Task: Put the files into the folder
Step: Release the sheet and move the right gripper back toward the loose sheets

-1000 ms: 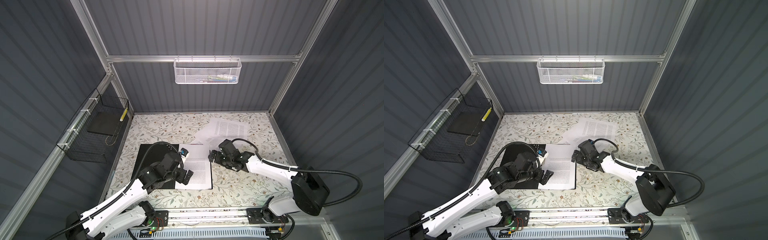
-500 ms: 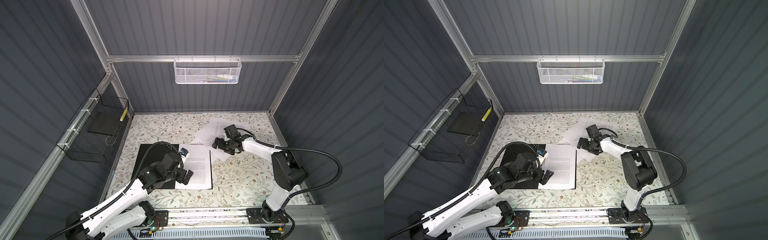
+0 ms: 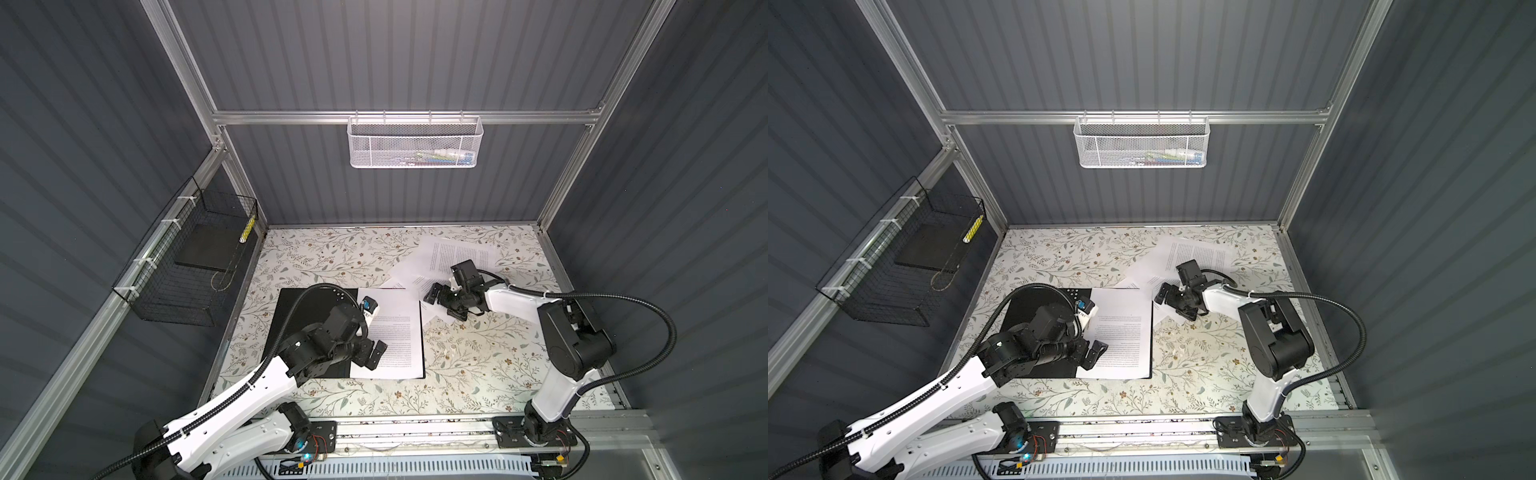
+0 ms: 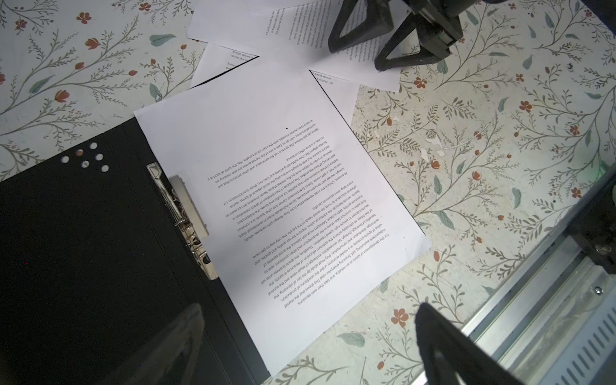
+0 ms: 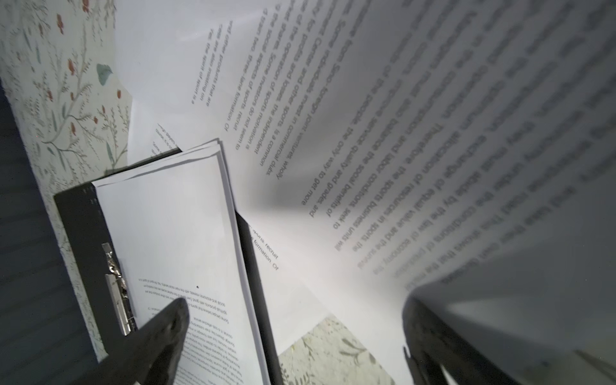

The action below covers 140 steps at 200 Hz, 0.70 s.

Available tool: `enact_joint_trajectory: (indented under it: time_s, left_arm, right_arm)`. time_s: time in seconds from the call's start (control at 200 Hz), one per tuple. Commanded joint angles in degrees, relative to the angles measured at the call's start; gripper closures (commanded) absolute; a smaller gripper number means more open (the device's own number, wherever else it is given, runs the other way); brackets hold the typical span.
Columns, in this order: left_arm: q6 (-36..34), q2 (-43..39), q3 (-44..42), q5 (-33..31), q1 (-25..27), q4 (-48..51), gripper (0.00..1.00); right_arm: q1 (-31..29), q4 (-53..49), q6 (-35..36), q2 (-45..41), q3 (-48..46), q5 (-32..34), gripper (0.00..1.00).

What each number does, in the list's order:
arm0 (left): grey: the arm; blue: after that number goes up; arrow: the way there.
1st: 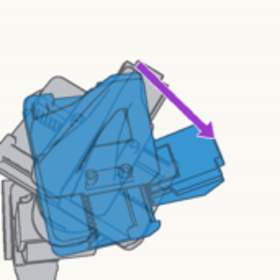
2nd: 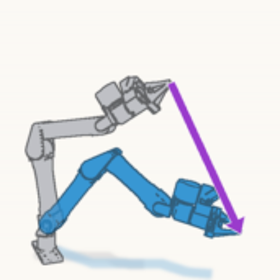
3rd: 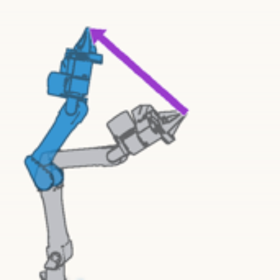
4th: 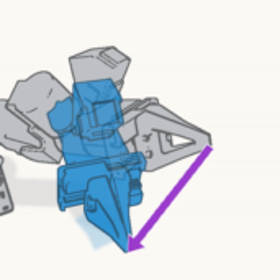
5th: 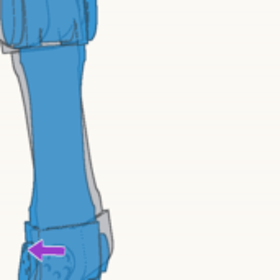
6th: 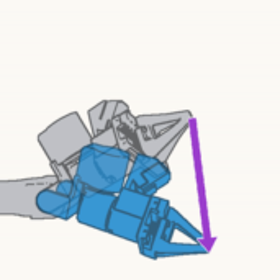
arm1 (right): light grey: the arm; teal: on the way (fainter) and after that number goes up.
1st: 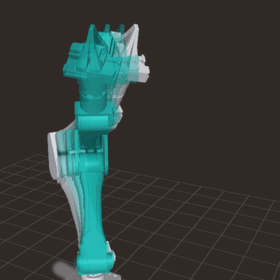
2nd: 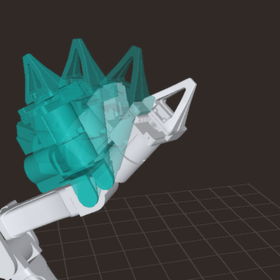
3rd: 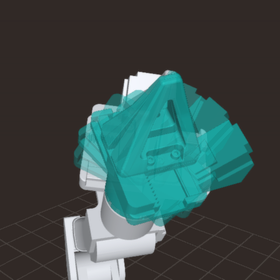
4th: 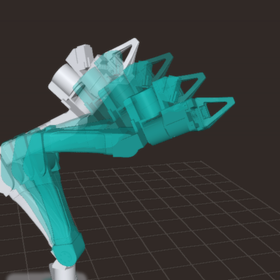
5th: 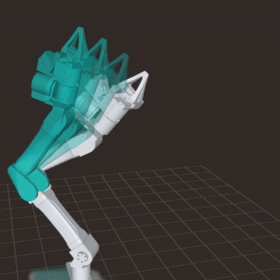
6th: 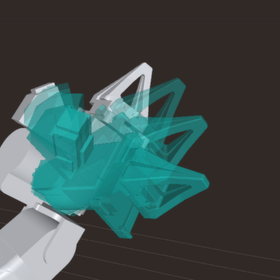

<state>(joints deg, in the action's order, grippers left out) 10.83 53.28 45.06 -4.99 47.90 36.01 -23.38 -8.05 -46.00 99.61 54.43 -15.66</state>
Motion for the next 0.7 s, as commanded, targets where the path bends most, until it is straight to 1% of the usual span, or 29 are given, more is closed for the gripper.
enact_joint_trajectory:
  time_s: [0.0, 0.07, 0.205, 0.365, 0.435, 0.485, 0.52, 0.6, 0.695]
  left_arm:
    - [-1.25, -0.57, 2.04, 0.74, -0.50, 0.23, 0.00]
    - [-1.09, -0.97, 1.96, 0.91, -0.48, -0.06, 0.00]
    - [-0.96, -1.57, 1.95, 0.53, -0.49, -0.14, 0.00]
    - [-0.09, -2.36, 1.92, 0.41, -0.48, -0.44, 0.00]
    - [0.84, -2.56, 2.31, 2.06, -0.52, -1.04, 0.00]
    - [1.57, -2.25, 2.73, 3.73, -0.51, -1.70, 0.00]
    - [2.16, -1.81, 3.07, 4.97, -0.50, -2.42, 0.00]
    - [3.23, 0.25, 3.87, 9.04, -0.49, -5.08, 0.00]
    - [4.72, 5.64, 5.23, 14.24, -0.50, -9.75, 0.00]
  right_arm:
    - [4.31, -1.10, -4.01, -3.18, -8.35, 1.02, 0.01]
    - [7.15, 0.14, -4.67, -7.12, -12.26, 1.17, 0.01]
    - [12.53, -3.10, -5.02, -15.66, -17.22, 5.23, 0.01]
    - [23.00, -5.95, -5.36, -26.97, -22.96, 5.60, 0.01]
    - [26.89, -8.39, -4.86, -32.69, -24.14, 7.09, 0.01]
    - [27.50, -10.31, -3.63, -37.17, -23.82, 9.11, 0.01]
    - [27.19, -10.92, -2.24, -39.23, -23.04, 9.06, 0.01]
    - [26.02, -10.23, -0.22, -40.17, -21.42, 4.59, 0.01]
    - [22.87, -8.15, 1.41, -37.00, -19.44, -1.54, 0.01]
